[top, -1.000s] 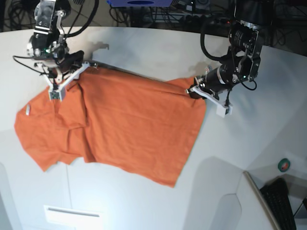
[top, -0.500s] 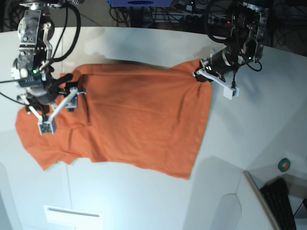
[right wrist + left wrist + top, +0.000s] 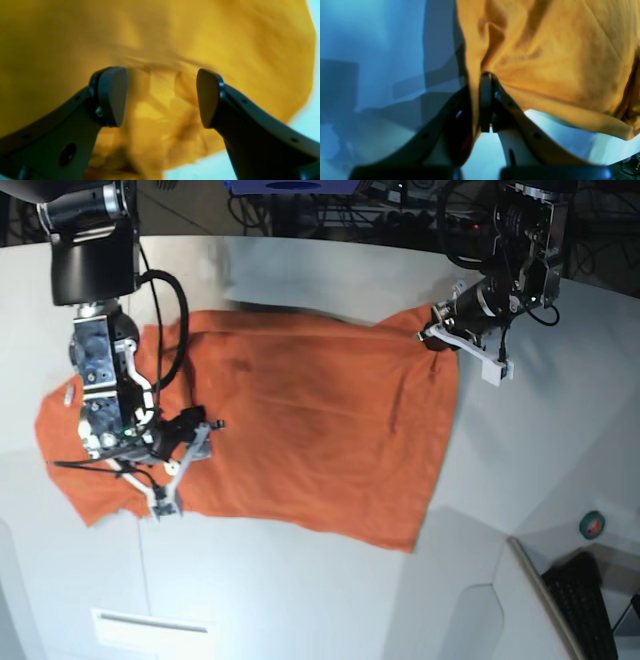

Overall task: Layout the t-shirt on the table in an organized manner, then fold the t-shirt properly
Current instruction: 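Release and regrasp the t-shirt corner with the right gripper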

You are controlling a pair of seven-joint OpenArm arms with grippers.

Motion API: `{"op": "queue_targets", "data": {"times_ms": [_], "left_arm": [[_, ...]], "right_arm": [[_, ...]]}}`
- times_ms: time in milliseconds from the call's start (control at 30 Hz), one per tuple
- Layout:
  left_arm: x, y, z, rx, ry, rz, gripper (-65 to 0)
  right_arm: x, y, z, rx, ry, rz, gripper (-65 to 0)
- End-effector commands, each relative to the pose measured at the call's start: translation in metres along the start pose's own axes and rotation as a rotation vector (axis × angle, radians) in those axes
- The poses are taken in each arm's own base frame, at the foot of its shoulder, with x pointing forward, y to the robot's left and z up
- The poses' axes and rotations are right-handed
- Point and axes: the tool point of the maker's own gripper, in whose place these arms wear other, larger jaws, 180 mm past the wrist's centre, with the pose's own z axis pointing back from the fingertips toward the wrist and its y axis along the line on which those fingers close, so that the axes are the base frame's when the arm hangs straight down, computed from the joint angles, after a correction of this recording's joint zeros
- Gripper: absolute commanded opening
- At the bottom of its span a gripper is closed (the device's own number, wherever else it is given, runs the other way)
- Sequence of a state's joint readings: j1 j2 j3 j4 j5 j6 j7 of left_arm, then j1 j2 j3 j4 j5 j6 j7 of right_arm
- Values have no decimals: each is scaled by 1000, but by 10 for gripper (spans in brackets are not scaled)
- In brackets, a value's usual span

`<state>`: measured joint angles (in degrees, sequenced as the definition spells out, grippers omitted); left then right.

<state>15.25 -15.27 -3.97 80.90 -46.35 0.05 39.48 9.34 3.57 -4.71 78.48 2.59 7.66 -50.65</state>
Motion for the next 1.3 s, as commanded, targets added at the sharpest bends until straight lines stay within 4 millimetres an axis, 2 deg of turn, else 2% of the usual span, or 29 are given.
{"op": "queue_targets", "data": {"times_ms": [0, 100, 233, 467, 667, 733, 767, 800, 867, 967, 1100, 1267], "left_arm": [[11, -3, 3, -10, -30, -10, -650], [11, -3, 3, -10, -30, -10, -650], [11, -3, 3, -10, -30, -10, -650], [11, -3, 3, -10, -30, -10, -650], [11, -3, 3, -10, -30, -10, -650], [11, -1, 3, -7, -30, -7, -650], [11, -1, 3, -6, -29, -6, -650], [11, -1, 3, -6, -30, -6, -650], [12, 1, 3, -2, -32, -4, -650], [13, 2, 4, -1, -33, -5, -650], [14, -1, 4, -7, -38, -6, -650], [14, -2, 4, -10, -37, -4, -650]], "right_arm": [[13, -9, 3, -26, -28, 13, -246], [14, -7, -5, -19, -19, 18, -246], [3, -11, -21, -17, 55, 11, -246], [0, -9, -25, -11, 71, 9, -248], [-19, -7, -42, 2, 112, -5, -257], [-18, -8, -44, 2, 88, -12, -314], [-20, -7, -44, 2, 83, -15, -377], [-21, -7, -44, 3, 77, -16, -468], [-12, -7, -38, -1, 44, -12, -650], [-3, -9, -24, -9, -9, -21, -650], [1, -36, 6, -59, -56, -109, -650], [-34, -73, 36, -138, -31, -229, -650]]}}
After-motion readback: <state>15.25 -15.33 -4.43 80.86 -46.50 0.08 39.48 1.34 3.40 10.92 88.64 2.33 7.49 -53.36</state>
